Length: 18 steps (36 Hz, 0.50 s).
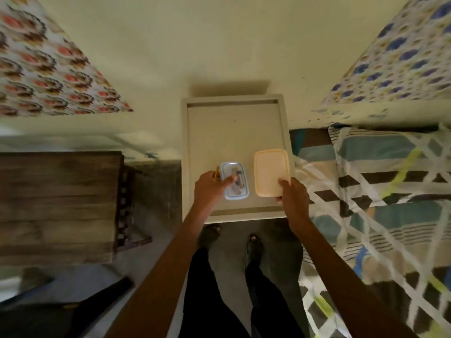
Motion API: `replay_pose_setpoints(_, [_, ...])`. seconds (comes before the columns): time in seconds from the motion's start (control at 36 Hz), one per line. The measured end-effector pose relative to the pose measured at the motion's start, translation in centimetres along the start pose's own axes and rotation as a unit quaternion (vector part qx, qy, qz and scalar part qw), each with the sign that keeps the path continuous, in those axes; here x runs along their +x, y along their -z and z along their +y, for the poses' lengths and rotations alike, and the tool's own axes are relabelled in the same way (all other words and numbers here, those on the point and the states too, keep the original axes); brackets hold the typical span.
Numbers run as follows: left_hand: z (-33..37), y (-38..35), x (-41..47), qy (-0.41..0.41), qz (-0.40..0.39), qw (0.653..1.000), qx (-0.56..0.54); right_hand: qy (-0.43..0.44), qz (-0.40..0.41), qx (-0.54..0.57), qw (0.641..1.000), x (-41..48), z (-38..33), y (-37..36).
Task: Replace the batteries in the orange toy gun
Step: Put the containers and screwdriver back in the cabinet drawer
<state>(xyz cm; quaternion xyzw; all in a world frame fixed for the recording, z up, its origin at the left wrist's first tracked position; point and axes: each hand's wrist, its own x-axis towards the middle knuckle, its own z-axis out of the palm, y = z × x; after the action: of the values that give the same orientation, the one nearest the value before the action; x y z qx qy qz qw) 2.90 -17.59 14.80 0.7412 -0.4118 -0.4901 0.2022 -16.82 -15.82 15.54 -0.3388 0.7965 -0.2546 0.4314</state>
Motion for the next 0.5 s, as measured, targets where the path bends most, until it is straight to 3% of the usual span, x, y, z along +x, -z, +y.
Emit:
replay_pose_setpoints(0.19, [1.1,-4.2,-0.7,-0.012,0.07,0.997,0.019,-0.01,-0.057,-0.027,0.998,3.3,1.0,3.1])
replay_pose_setpoints(0.5, [0.9,-2.9,0.3,0.009,0.103,0.993,0.055,0.055,-0.106,-0.082,0.989,3.0,1.9,2.5])
